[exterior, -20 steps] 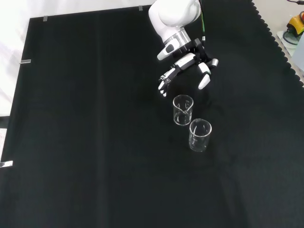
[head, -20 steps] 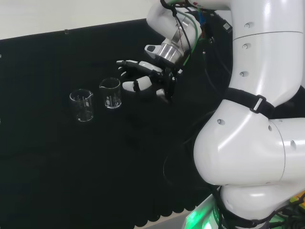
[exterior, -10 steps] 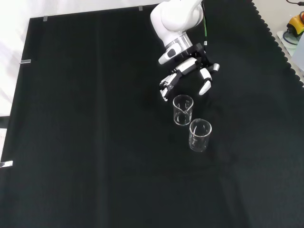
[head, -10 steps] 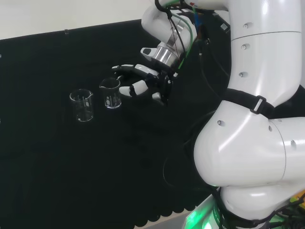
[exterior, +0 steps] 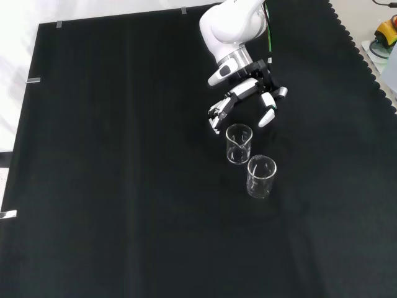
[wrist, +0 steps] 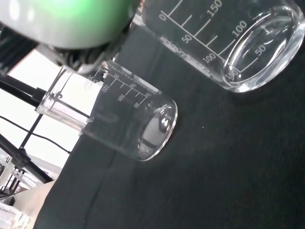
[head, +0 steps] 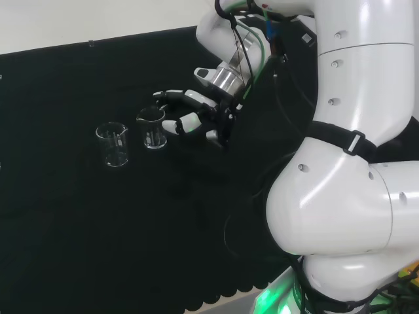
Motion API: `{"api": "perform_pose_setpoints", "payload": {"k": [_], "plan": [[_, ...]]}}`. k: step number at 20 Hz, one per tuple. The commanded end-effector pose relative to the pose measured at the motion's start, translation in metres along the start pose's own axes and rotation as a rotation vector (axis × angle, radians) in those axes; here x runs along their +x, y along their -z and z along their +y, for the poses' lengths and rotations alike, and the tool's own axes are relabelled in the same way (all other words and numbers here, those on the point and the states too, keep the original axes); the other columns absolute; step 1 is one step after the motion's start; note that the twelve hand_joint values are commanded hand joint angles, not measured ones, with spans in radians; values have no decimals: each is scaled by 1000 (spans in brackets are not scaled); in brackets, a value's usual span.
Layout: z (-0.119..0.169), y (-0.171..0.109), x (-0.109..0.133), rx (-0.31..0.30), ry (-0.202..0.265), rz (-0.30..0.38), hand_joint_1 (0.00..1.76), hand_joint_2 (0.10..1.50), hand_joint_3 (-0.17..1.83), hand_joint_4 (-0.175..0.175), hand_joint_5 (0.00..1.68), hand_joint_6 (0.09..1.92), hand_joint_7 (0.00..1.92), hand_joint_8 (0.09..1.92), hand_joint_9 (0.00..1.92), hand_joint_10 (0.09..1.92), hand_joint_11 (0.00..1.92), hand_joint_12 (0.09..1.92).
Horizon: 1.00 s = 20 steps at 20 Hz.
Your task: Pick up the beaker on the right.
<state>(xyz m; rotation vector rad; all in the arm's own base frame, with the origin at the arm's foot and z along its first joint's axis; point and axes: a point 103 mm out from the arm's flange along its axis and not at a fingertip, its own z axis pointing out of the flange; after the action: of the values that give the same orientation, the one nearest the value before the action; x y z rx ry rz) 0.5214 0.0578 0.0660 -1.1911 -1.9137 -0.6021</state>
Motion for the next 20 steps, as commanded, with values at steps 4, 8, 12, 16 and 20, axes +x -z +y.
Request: {"api": "perform_pose_setpoints", "payload": {"k": [4, 8, 12, 16, 20], "plan": [[6, -5, 2, 52, 26, 5, 924, 311, 1158, -77, 367, 87, 273, 680, 415, 657, 0, 1325], [10, -6, 2, 78, 36, 17, 919, 308, 1159, -77, 368, 87, 272, 680, 411, 654, 0, 1320], [13, -6, 0, 101, 45, 23, 915, 306, 1160, -76, 370, 87, 276, 682, 410, 653, 0, 1315], [15, -5, -2, 128, 51, 12, 910, 305, 1159, -74, 377, 87, 282, 683, 411, 652, 0, 1312], [16, -7, -4, 134, 49, 13, 909, 305, 1159, -72, 389, 87, 300, 688, 417, 652, 0, 1314]]}}
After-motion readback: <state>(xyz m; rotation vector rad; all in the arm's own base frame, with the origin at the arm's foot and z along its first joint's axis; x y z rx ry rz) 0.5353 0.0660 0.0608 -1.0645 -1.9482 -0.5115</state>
